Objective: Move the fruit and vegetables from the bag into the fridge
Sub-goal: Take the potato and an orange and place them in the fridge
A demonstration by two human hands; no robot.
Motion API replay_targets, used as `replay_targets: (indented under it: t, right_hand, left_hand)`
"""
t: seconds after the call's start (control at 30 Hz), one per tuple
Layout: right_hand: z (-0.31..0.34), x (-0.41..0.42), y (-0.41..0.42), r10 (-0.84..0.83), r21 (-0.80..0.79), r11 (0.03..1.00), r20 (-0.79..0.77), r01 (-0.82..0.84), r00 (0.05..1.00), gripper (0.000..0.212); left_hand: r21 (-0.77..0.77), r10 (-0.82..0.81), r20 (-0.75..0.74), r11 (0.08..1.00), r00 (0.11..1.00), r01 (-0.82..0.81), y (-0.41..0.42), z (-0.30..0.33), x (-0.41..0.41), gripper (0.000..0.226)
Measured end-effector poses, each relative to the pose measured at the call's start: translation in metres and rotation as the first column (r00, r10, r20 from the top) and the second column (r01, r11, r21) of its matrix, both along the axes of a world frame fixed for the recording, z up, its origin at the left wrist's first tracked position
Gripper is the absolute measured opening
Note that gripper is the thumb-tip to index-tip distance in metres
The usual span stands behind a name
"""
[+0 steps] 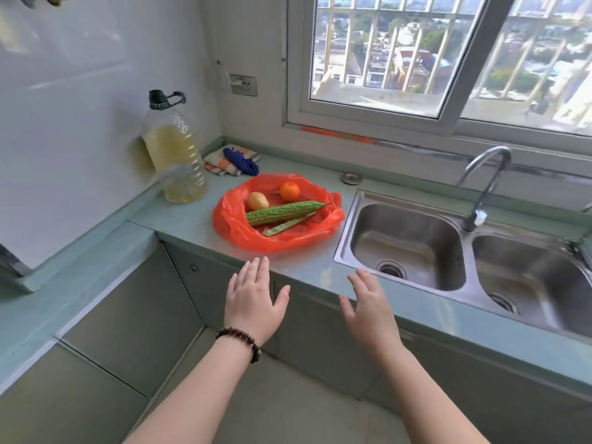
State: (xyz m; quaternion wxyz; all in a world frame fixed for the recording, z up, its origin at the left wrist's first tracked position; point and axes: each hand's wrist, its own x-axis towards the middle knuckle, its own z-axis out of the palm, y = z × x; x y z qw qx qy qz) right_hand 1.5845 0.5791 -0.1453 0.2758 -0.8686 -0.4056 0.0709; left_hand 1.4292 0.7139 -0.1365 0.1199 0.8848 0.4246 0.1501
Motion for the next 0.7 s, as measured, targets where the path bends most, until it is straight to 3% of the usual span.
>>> replay_targets:
  t: [0.33,0.7]
  right_hand:
    - [-0.025,0.056,0.140,0.199,-0.021,0.980,-0.023,-0.199,0.980,0.048]
    - [-0.050,0.145,0.330,0.109,-0.059,0.992,-0.005,-0.109,0.994,0.045]
  left_hand:
    - [-0.051,0.127,0.001,0.991,0.992,-0.127,0.120,-0.024,0.040,0.071]
    - [-0.106,-0.007,-0.070,0.994,0.998,-0.001,0.313,-0.061,0.128,0.073]
